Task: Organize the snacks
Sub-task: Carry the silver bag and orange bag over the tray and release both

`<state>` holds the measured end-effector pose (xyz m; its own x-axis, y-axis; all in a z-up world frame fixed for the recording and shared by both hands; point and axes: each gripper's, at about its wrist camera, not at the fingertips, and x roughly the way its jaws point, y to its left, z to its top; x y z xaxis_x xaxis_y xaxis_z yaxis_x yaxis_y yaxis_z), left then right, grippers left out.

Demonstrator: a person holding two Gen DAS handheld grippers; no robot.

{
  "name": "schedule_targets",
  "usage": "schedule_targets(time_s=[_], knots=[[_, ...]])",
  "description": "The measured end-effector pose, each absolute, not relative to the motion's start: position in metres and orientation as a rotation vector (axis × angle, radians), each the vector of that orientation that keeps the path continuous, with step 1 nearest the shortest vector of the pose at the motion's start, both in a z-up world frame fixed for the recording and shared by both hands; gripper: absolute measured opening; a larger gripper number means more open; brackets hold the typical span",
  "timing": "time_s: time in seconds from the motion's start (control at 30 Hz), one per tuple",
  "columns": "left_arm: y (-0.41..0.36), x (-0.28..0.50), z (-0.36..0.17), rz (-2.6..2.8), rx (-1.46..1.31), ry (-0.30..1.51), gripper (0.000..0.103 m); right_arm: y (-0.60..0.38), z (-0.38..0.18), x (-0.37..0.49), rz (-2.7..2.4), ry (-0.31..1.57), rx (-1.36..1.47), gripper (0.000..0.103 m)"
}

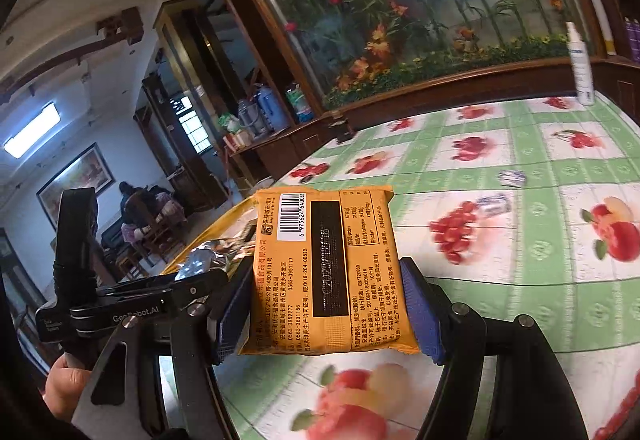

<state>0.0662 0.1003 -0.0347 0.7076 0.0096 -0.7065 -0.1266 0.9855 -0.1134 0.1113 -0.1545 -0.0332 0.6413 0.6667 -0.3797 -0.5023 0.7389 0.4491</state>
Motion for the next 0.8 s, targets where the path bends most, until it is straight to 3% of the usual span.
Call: schedule_targets(time_s=[0.43,0.8], knots=[[0.220,0.056,-0.035,0.291,-0.242,0.746,0.059,-0.022,-0.019,0.145,0.842,0.659,0.277,0.071],[0.250,0.077,-0.061,0.341,-0.250,0.793,0.059,0.078,-0.031,0.191,0.846,0.770,0.178,0.071]])
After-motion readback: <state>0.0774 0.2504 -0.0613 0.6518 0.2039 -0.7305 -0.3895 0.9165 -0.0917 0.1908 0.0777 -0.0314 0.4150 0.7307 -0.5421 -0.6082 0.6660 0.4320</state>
